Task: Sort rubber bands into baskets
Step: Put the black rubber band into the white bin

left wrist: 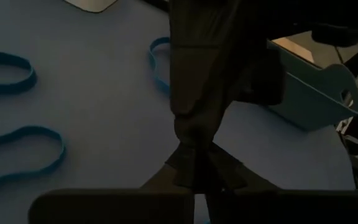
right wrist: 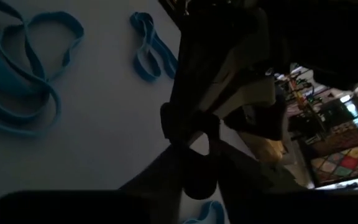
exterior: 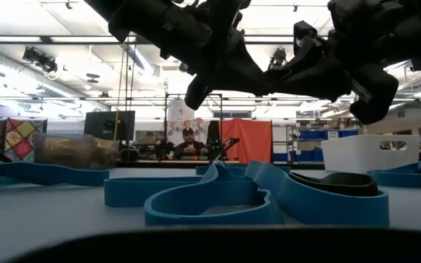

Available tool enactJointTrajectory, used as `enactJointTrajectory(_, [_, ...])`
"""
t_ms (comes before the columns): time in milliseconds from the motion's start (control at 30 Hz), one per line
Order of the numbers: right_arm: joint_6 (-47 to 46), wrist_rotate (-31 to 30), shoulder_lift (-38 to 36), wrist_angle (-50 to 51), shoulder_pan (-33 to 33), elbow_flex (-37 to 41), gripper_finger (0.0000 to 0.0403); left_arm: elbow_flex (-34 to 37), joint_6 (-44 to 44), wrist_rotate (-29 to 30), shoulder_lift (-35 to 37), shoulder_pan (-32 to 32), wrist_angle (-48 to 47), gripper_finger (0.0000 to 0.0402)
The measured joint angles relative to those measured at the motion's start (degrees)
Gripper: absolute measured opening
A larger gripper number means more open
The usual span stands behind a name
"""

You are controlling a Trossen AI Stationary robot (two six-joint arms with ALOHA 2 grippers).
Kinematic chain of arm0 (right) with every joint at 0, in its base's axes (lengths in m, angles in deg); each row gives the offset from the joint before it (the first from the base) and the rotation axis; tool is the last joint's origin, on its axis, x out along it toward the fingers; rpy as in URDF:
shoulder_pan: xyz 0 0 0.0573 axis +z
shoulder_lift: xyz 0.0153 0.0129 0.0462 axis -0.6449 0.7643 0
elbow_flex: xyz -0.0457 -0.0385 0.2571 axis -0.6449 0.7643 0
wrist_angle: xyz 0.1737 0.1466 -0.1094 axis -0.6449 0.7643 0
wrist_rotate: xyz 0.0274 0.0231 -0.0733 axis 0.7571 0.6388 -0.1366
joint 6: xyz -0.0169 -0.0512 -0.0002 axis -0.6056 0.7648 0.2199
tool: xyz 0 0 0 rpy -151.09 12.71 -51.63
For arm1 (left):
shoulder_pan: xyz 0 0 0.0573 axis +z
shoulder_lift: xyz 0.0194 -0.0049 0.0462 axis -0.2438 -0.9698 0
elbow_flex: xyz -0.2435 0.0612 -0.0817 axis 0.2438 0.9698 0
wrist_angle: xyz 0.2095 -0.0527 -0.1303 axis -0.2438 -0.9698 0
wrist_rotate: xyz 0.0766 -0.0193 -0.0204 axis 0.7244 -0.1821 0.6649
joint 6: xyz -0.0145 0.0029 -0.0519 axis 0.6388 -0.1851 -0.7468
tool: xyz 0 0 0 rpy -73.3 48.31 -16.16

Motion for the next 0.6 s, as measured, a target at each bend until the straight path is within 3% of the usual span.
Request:
enactJointTrajectory(133, [-4.8,-0.2,0.0,0.6,0.0,0.0,0.0027,0.0,3.0,1.9,0.0,0.0,0.0,0.005])
enactJointTrajectory(233, [-8.2,-2.5,-0.1,2.1,0.0,0.0,0.0017,0.0,5.6,3.6,0.0,0.0,-0.2,0.0091])
enactJointTrajectory(400, [-14.1,-18.6,-0.1,5.1,-0.1,-0.1,0.0028,0.0,5.7,4.1,0.0,0.1,-2.3,0.016])
enactJointTrajectory(600, [-18.4,-37.2,-1.1,8.7,-0.6,-0.1,0.0015,0.0,6.6,3.7,0.0,-1.0,-3.1,0.0182])
